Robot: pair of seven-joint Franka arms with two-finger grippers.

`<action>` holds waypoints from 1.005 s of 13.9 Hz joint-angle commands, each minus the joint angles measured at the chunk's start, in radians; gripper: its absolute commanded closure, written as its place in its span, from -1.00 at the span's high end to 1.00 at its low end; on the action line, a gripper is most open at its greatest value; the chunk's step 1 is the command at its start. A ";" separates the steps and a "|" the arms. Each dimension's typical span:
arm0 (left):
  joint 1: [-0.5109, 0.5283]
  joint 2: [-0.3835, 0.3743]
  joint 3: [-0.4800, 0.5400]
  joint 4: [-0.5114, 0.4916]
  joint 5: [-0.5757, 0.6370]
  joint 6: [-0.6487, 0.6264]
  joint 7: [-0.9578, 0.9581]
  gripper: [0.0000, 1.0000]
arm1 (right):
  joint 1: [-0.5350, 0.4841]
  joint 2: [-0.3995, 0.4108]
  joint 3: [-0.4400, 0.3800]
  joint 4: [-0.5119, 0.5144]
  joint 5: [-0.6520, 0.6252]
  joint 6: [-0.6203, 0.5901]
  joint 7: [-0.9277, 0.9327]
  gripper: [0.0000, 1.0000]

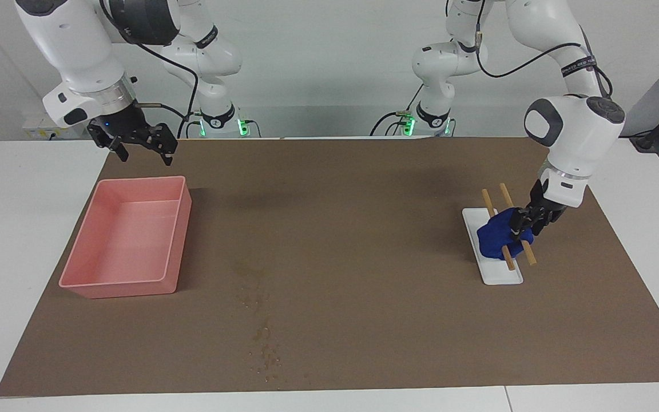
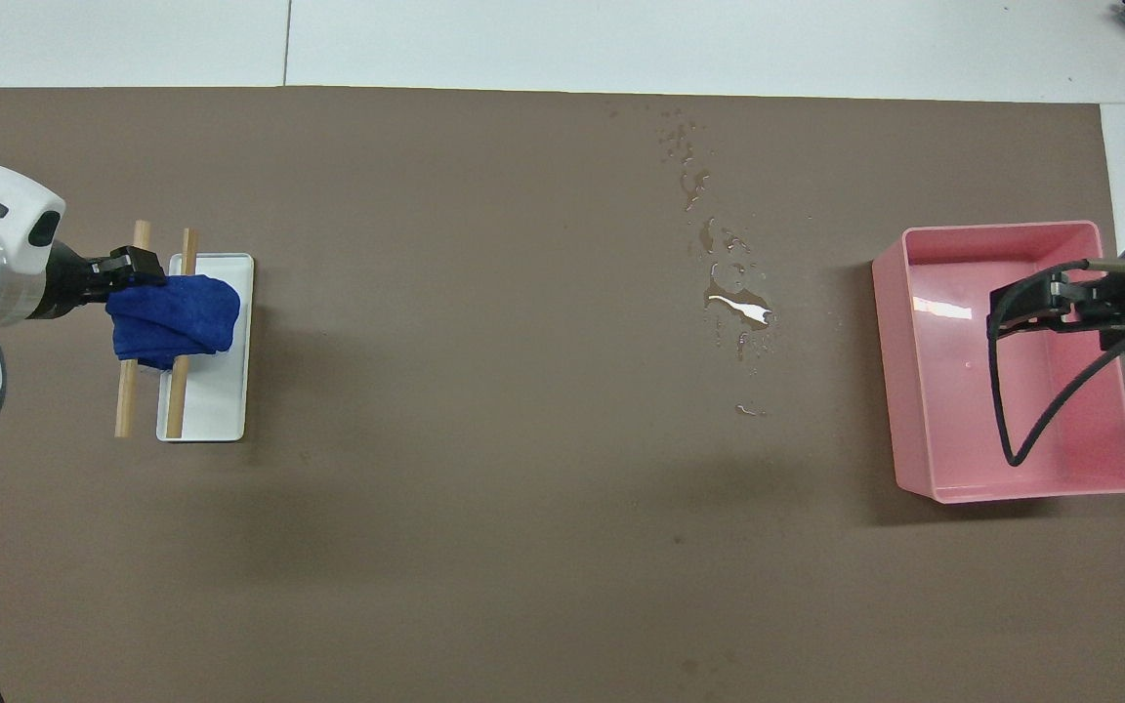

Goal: Wipe water with towel using both arms
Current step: 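Close the left gripper on the blue cloth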

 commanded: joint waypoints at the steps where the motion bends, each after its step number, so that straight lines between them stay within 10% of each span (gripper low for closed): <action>1: -0.003 -0.022 0.002 -0.010 -0.013 -0.025 -0.006 0.02 | -0.010 -0.026 0.008 -0.033 0.000 0.021 0.006 1.00; 10: -0.006 -0.022 0.002 -0.007 0.007 -0.028 0.019 -0.97 | -0.007 -0.026 0.008 -0.033 0.000 0.021 0.006 1.00; 14: -0.014 -0.025 0.004 -0.004 0.011 -0.035 0.020 -1.00 | -0.006 -0.026 0.008 -0.032 0.000 0.019 0.008 1.00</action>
